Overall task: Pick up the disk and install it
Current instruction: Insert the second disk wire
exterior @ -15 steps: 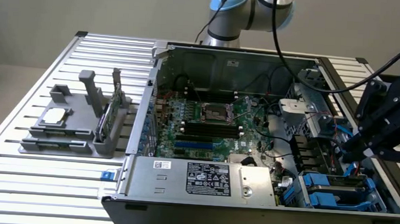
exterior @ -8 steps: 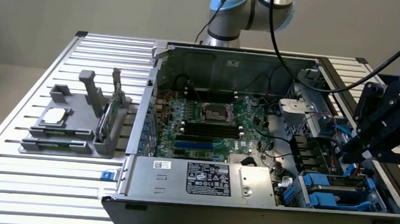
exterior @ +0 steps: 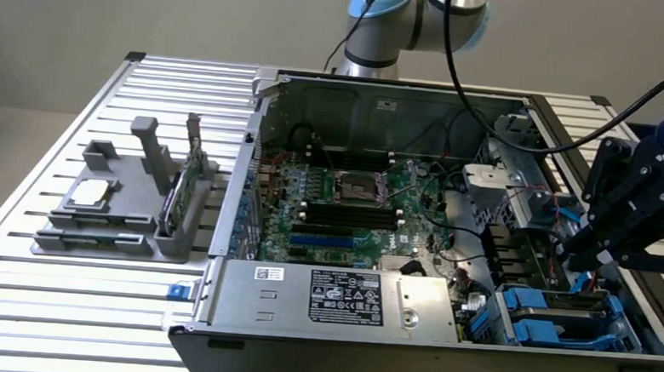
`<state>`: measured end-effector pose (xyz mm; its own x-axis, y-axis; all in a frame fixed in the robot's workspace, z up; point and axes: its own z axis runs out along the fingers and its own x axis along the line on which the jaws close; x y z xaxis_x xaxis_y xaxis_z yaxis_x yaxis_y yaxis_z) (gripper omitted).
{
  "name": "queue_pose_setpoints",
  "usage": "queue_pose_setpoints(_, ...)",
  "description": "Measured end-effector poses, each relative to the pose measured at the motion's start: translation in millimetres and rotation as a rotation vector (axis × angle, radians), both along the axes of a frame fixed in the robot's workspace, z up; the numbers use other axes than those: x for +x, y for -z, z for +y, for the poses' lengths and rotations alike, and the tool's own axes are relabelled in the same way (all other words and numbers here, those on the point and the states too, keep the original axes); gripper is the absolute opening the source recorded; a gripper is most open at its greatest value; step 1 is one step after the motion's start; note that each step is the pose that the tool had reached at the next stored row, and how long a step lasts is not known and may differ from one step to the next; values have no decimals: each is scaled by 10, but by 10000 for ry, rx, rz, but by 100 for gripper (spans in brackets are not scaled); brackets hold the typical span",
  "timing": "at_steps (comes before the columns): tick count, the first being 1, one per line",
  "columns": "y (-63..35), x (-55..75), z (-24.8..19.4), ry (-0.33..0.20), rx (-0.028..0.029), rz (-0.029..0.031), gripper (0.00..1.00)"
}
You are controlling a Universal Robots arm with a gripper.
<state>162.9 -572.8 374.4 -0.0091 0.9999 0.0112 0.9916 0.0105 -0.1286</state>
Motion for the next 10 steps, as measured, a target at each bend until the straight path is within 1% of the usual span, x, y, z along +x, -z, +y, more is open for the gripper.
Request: queue_pose_setpoints(10,54,0,0,0,0,-104,25)
